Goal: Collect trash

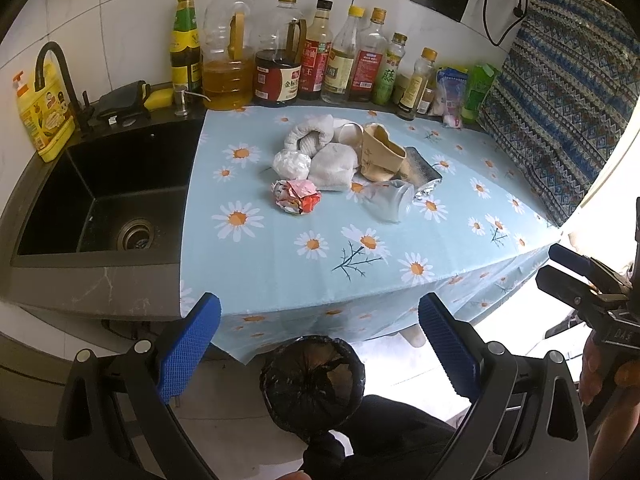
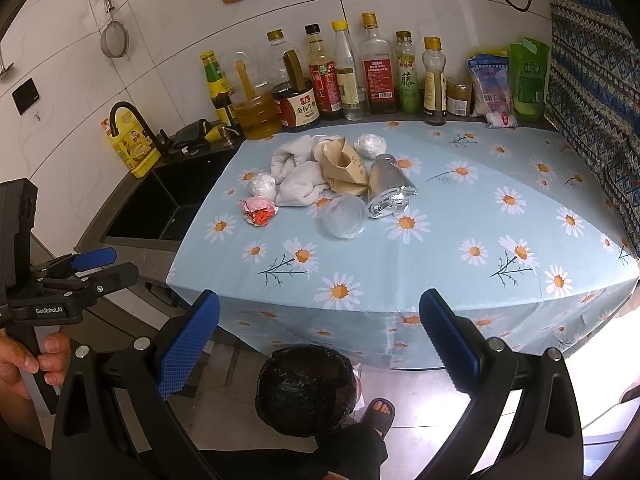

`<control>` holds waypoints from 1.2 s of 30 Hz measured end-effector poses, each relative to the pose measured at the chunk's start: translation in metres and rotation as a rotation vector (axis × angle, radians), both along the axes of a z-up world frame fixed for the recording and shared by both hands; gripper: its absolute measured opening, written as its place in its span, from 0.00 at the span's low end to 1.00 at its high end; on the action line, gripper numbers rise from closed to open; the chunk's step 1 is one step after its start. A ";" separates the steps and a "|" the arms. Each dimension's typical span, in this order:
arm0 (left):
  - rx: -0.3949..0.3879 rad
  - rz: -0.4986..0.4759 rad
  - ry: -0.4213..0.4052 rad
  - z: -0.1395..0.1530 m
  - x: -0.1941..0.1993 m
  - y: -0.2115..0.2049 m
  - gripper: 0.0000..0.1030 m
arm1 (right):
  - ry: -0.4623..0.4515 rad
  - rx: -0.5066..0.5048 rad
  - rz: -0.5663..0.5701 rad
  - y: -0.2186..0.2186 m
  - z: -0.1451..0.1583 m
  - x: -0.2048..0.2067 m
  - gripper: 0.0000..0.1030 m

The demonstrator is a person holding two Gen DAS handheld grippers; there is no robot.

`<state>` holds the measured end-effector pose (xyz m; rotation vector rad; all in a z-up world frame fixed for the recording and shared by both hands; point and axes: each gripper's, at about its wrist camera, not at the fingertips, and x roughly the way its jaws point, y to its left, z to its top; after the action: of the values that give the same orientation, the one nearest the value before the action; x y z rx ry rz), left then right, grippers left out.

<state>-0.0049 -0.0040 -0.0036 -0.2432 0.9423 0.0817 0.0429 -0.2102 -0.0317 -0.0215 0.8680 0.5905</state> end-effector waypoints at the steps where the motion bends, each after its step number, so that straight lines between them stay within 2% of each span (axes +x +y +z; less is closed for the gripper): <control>1: 0.001 -0.003 0.002 0.000 0.000 -0.001 0.93 | 0.002 -0.001 -0.001 0.000 0.001 0.001 0.96; 7: -0.001 -0.001 0.006 -0.002 0.001 0.001 0.93 | 0.020 0.008 0.000 0.000 -0.001 0.002 0.96; 16: -0.068 0.040 0.060 -0.018 0.018 0.015 0.93 | 0.040 -0.003 0.021 0.007 -0.004 0.025 0.96; 21: -0.091 0.055 0.068 -0.023 0.035 0.021 0.93 | 0.059 -0.016 0.039 0.011 -0.009 0.052 0.96; 28: -0.054 0.050 0.114 -0.033 0.071 0.021 0.93 | 0.116 0.003 0.047 0.010 -0.019 0.105 0.96; 36: -0.073 0.050 0.178 -0.057 0.120 0.029 0.93 | 0.176 -0.008 0.072 0.012 -0.039 0.165 0.96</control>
<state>0.1154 0.0255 -0.0610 -0.3307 1.1174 0.1167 0.2079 -0.1984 -0.0706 -0.0081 1.0441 0.6628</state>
